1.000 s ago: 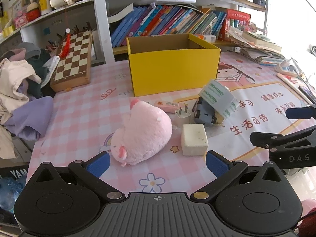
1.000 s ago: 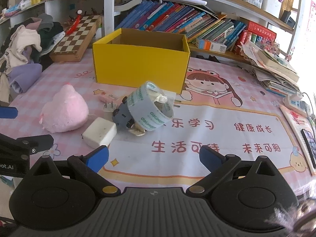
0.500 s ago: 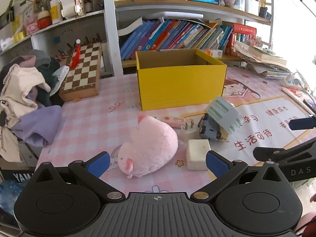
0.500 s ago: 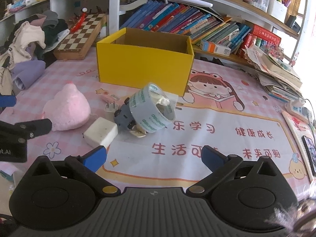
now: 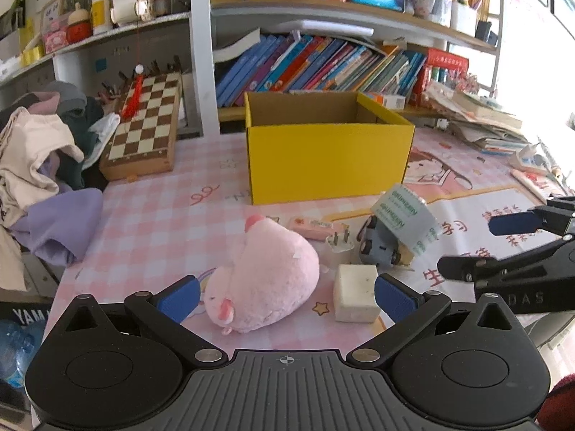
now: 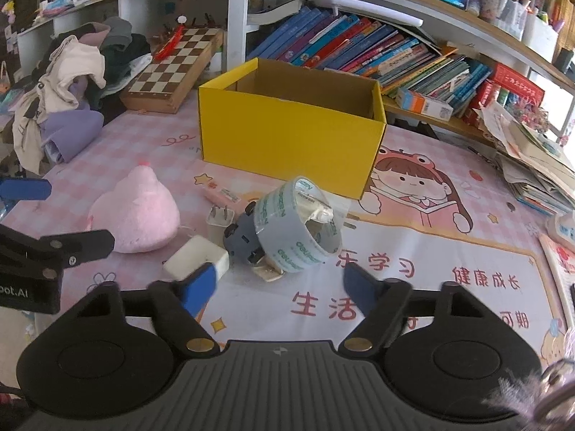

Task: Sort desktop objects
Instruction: 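Lower the right tool onto the clear tape roll and close on its rim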

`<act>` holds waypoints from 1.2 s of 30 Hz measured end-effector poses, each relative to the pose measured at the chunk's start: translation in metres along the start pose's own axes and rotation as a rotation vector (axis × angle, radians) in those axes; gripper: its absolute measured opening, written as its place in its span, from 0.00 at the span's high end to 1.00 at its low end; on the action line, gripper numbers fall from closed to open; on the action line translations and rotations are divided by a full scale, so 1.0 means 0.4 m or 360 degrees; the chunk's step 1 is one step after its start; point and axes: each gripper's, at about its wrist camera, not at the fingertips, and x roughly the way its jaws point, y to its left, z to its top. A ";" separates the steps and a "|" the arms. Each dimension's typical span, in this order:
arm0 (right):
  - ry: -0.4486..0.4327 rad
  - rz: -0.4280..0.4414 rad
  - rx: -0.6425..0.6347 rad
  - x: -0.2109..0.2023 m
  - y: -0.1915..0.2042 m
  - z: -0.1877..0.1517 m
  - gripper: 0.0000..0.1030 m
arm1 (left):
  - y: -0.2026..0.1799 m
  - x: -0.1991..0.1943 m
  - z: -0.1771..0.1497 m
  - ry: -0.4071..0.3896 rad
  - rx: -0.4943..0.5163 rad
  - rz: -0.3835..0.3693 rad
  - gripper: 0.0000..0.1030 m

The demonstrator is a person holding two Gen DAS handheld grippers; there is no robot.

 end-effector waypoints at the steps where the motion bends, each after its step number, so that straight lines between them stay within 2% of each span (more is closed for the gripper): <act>1: 0.0007 0.0006 -0.0006 0.007 -0.003 0.004 0.40 | 0.000 0.004 0.000 0.0009 -0.0005 0.0002 0.00; 4: 0.0032 0.0025 -0.0024 0.028 -0.011 0.016 0.48 | 0.001 0.019 0.004 0.0032 -0.0027 0.0028 0.00; 7: 0.0056 0.0040 -0.0037 0.051 -0.022 0.028 0.52 | 0.003 0.033 0.010 0.0055 -0.0057 0.0058 0.00; 18: 0.0148 0.0147 -0.0131 0.133 -0.050 0.065 0.51 | 0.009 0.094 0.022 0.0161 -0.0155 0.0180 0.00; 23: 0.0191 0.0205 -0.0211 0.156 -0.053 0.065 0.53 | 0.002 0.128 0.023 0.0214 -0.0146 0.0228 0.00; 28: 0.0229 0.0296 -0.0274 0.164 -0.057 0.059 0.78 | -0.007 0.162 0.026 0.0278 -0.0142 0.0228 0.00; 36: 0.0193 0.0368 -0.0351 0.155 -0.058 0.057 0.92 | -0.020 0.197 0.033 0.0306 -0.0070 0.0263 0.00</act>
